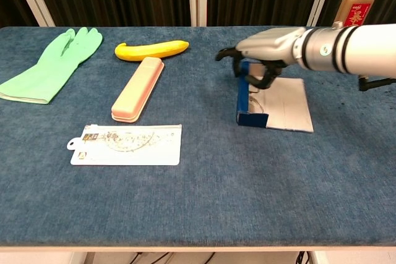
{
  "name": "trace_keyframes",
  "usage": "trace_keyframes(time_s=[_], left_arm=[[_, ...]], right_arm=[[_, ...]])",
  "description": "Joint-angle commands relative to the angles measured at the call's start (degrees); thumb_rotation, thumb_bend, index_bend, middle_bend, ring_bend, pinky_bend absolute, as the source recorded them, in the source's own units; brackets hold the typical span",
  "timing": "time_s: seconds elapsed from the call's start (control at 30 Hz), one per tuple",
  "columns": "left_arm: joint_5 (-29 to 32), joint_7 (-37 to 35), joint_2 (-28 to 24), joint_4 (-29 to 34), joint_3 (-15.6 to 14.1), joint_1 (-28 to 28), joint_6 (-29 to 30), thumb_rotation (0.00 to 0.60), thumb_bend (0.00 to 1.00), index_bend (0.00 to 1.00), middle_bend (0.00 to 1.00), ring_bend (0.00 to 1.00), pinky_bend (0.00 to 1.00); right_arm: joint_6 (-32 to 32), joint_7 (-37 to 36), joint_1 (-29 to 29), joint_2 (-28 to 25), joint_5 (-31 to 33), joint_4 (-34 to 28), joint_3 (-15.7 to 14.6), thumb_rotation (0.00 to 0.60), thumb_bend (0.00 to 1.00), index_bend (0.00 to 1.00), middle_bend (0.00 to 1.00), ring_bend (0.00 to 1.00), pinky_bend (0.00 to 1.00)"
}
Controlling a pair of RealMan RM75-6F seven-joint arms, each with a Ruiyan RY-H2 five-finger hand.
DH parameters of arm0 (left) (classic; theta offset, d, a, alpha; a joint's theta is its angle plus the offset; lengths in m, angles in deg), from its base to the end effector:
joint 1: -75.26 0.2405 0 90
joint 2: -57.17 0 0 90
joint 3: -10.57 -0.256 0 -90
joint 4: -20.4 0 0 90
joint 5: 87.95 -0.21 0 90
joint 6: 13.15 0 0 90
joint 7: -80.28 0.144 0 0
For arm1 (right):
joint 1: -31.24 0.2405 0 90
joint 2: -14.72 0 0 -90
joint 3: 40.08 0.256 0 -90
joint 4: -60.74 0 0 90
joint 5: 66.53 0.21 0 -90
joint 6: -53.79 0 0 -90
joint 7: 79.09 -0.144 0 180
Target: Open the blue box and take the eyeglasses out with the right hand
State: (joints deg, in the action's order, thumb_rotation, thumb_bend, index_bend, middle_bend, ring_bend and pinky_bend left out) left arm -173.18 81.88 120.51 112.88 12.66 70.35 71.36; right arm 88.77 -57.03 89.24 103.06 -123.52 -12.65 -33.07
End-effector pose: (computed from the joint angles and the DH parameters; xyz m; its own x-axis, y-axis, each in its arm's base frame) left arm -0.3148 0.1785 0.1609 0.4307 0.0245 0.9022 0.9024 0.0026 -0.4309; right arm -0.1231 -0.3961 -0.0387 0.6927 -0.3436 0.6341 -0.6973 -0.5438 0.4670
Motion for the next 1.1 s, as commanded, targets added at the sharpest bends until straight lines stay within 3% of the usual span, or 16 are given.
trace_keyframes(time_s=[0.03, 0.2, 0.33, 0.4, 0.7, 1.1], left_arm=[[0.1, 0.2, 0.0, 0.0, 0.0, 0.0, 0.0, 0.6, 0.37, 0.66, 0.67, 0.43, 0.37], [0.1, 0.5, 0.1, 0.0, 0.0, 0.0, 0.0, 0.6, 0.37, 0.66, 0.67, 0.43, 0.37], [0.1, 0.9, 0.2, 0.1, 0.1, 0.0, 0.0, 0.6, 0.37, 0.66, 0.67, 0.43, 0.37], [0.1, 1.1, 0.2, 0.1, 0.1, 0.0, 0.1, 0.6, 0.37, 0.66, 0.67, 0.43, 0.37], [0.2, 0.7, 0.2, 0.0, 0.1, 0.0, 0.1, 0.6, 0.37, 0.66, 0.67, 0.43, 0.37], [0.1, -0.1, 0.0, 0.0, 0.0, 0.0, 0.0, 0.6, 0.37, 0.66, 0.67, 0.43, 0.37]], right_arm=[[0.0, 1.1, -1.0, -2.8, 3.2, -1.3, -1.3, 0.6, 0.59, 0.0, 0.3, 0.0, 0.0], [1.9, 1.2, -2.9, -7.3, 3.8, -6.4, -3.1, 0.6, 0.51, 0.0, 0.32, 0.0, 0.0], [5.2, 1.5, -3.9, -7.5, 1.7, -7.8, -3.4, 0.6, 0.25, 0.0, 0.26, 0.0, 0.0], [5.8, 1.4, -3.9, -6.7, 1.0, -7.4, -3.2, 0.6, 0.2, 0.0, 0.25, 0.0, 0.0], [3.3, 0.9, -1.4, -1.5, 3.0, -1.5, -1.3, 0.6, 0.2, 0.0, 0.25, 0.0, 0.0], [2.0, 0.5, 3.2, 6.3, 4.9, 6.0, 2.7, 0.6, 0.29, 0.0, 0.26, 0.0, 0.0]])
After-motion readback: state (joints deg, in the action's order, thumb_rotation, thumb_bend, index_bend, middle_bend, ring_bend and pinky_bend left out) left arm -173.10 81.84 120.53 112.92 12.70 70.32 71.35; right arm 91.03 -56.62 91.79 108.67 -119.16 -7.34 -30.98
